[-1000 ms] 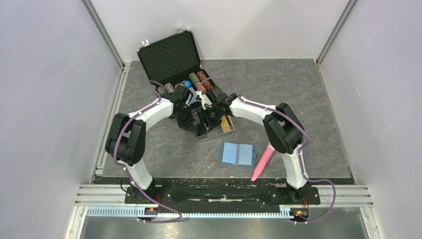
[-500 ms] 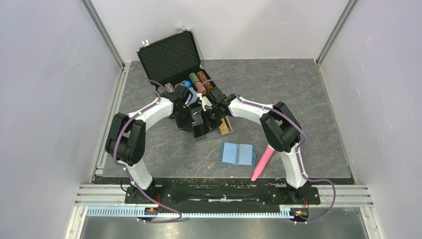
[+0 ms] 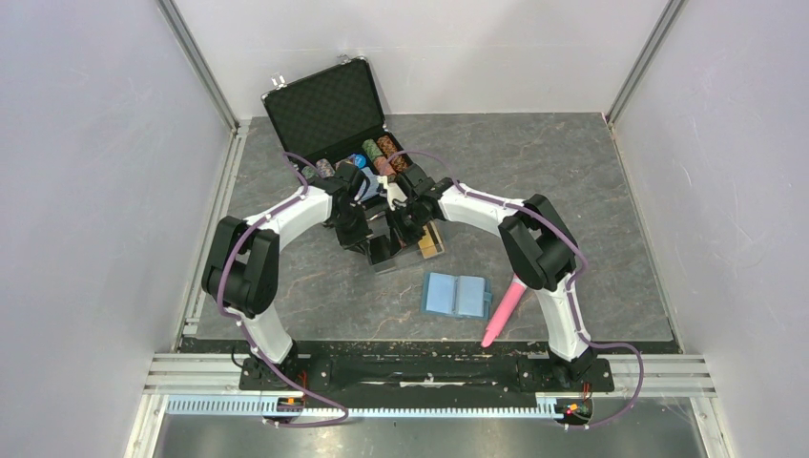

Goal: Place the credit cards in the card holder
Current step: Pick up the credit card from the storage box.

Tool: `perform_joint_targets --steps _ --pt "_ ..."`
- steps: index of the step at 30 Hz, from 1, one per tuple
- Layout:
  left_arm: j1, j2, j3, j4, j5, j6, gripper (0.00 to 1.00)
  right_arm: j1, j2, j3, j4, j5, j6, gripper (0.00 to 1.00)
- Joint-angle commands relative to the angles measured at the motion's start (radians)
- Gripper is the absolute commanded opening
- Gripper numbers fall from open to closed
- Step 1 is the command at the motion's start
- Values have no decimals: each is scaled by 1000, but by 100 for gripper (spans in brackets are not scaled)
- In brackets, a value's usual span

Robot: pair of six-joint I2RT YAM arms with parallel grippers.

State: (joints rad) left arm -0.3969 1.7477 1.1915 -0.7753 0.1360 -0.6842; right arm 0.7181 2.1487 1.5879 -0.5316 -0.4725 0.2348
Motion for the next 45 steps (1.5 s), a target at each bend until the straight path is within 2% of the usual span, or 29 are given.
perform_joint_targets --steps 1,9,17,26,35,41,45 --pt "-13 9 29 13 28 17 2 9 -31 42 14 -5 -6 0" --pt "-19 13 26 13 29 22 2 10 -5 30 39 -69 16 8" --pt "-20 20 26 13 30 25 2 9 -39 32 76 -130 72 0" --pt "-20 20 19 13 27 27 2 9 -42 6 132 -164 125 1" --pt "-20 23 17 13 30 31 2 9 -24 -12 149 -171 119 9" --pt "-20 23 16 12 34 34 2 11 -23 -31 188 -198 142 4" --pt "-20 27 16 13 36 34 2 12 -16 -38 189 -194 139 8"
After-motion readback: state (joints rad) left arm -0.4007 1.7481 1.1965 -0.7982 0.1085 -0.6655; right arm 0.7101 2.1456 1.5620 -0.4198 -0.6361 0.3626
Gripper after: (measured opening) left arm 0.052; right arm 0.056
